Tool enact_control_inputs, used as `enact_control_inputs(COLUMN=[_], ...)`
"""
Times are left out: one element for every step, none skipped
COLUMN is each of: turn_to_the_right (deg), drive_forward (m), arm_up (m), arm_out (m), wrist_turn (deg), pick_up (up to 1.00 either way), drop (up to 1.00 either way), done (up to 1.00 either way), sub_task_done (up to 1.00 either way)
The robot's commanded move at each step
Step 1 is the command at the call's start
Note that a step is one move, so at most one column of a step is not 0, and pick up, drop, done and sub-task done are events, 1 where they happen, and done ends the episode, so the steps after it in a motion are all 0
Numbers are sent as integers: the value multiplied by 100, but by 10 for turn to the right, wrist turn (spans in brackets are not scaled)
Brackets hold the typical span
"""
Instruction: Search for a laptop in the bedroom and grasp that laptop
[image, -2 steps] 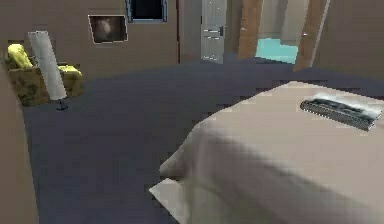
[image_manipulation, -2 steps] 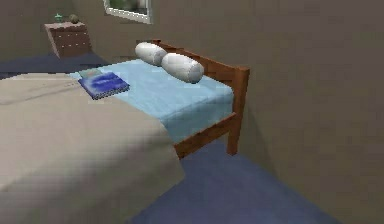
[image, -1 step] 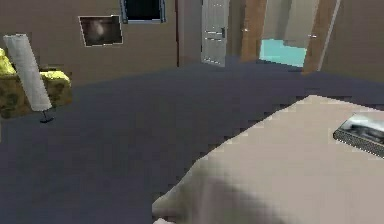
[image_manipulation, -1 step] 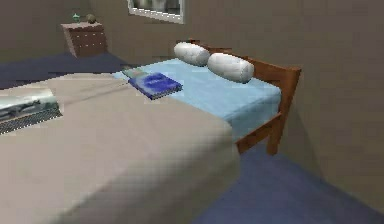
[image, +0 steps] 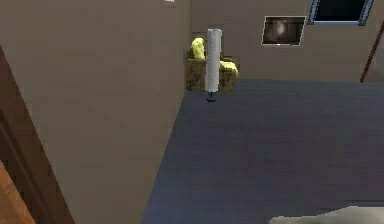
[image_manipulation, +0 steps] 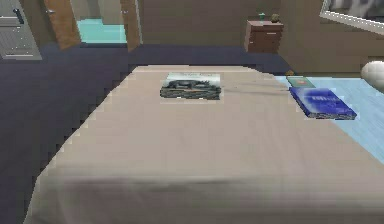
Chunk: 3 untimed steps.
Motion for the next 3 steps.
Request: enact_control_inputs(turn_to_the_right=[-60, 0, 90], drive_forward=[0, 30, 0], arm_up=[0, 0, 0], arm_out=[0, 0, 0], wrist_turn=[0, 0, 0], pick_up=[0, 0, 0], drop=[0, 0, 0], done=[0, 0, 0], sub_task_done=[0, 0, 0])
